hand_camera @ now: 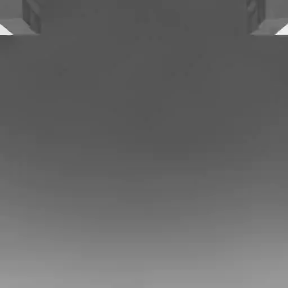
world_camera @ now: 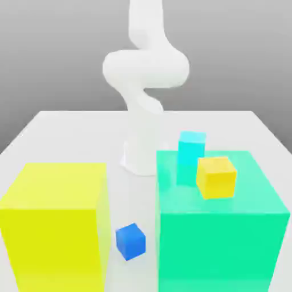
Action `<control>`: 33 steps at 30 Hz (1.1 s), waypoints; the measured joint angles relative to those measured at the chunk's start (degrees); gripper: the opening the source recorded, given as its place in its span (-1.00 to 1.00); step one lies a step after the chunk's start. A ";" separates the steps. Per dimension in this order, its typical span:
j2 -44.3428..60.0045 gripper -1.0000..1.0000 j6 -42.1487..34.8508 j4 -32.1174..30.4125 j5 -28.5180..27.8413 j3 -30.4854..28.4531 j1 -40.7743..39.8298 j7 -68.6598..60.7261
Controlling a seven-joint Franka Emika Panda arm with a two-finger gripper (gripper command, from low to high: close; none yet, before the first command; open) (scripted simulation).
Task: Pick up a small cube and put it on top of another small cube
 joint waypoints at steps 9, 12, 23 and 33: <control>12.83 0.00 6.22 -4.99 0.12 -0.65 -11.68 20.72; 16.50 0.00 8.41 -6.92 0.04 -0.56 -15.30 28.23; 29.94 0.00 16.42 -13.99 -0.71 -2.05 -26.83 56.10; 42.20 0.00 23.67 -20.41 0.59 -5.69 -35.67 80.02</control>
